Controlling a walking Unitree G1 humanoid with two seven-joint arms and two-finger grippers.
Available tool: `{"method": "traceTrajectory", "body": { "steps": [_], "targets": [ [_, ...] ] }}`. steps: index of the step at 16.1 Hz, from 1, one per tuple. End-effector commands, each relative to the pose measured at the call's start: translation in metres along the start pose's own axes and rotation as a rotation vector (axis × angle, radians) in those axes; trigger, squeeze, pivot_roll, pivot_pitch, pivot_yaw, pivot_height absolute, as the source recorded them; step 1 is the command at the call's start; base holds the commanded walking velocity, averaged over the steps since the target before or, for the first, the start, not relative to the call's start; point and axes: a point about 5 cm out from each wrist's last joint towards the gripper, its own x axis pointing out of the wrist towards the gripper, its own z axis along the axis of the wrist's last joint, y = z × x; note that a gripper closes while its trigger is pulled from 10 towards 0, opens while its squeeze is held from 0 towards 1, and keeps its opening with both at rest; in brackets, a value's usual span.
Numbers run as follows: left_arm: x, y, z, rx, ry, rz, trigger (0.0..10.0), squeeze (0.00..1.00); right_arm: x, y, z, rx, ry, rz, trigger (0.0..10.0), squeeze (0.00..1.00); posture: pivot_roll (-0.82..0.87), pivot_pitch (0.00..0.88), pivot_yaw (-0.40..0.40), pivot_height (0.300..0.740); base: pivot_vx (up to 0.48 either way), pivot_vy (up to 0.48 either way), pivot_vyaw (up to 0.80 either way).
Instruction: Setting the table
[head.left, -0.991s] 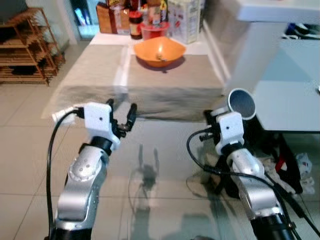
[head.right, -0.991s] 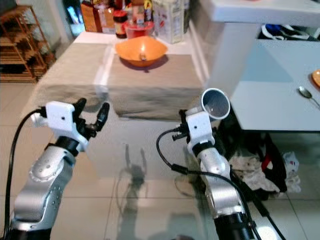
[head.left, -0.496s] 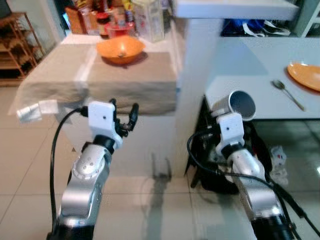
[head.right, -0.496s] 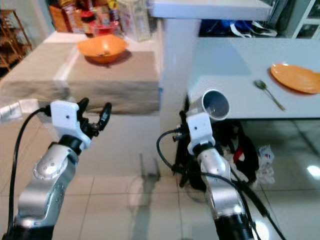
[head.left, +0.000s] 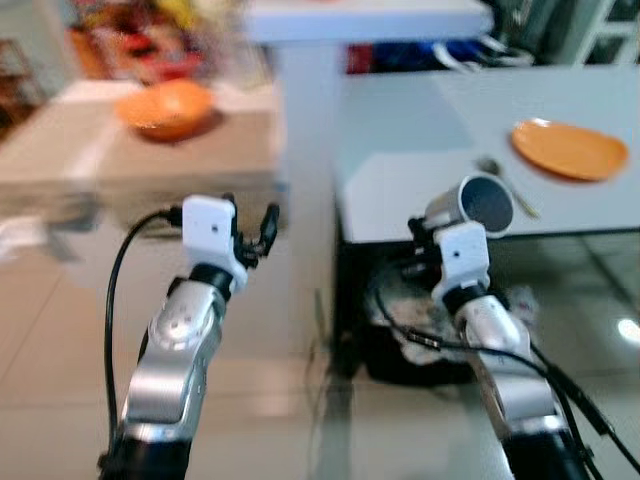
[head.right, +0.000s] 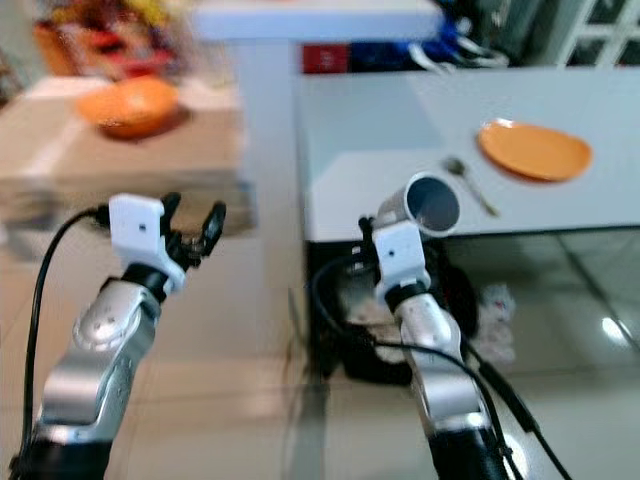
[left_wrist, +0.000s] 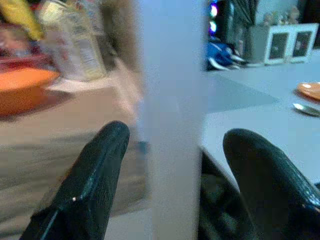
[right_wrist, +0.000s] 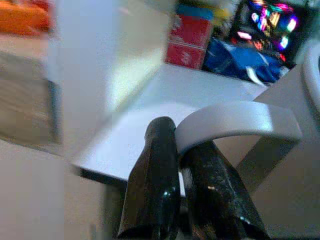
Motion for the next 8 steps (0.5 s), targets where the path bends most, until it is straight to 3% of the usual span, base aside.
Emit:
{"method": "traceTrajectory", "body": {
  "steps": [1, 6, 8],
  "targets": [
    [0.001, 0.003, 0.003, 0.025, -0.007, 0.010, 10.0, 0.00, 0.004, -0.002, 0.008, -0.009, -0.030, -0.005, 0.0, 0.00, -0.11, 0.000, 0.047, 0.740, 0.319, -0.356, 0.00],
    [0.002, 0.004, 0.001, -0.007, -0.004, 0.010, 10.0, 0.00, 0.003, -0.004, 0.010, -0.012, -0.039, -0.018, 0.0, 0.00, -0.12, 0.000, 0.049, 0.740, 0.313, -0.362, 0.00],
    [-0.004, 0.014, -0.010, -0.078, 0.047, 0.056, 10.0, 0.00, -0.004, -0.005, 0.010, 0.009, -0.046, -0.040, 0.0, 0.00, -0.13, 0.000, 0.061, 0.740, 0.307, -0.364, 0.00]
  ]
}}
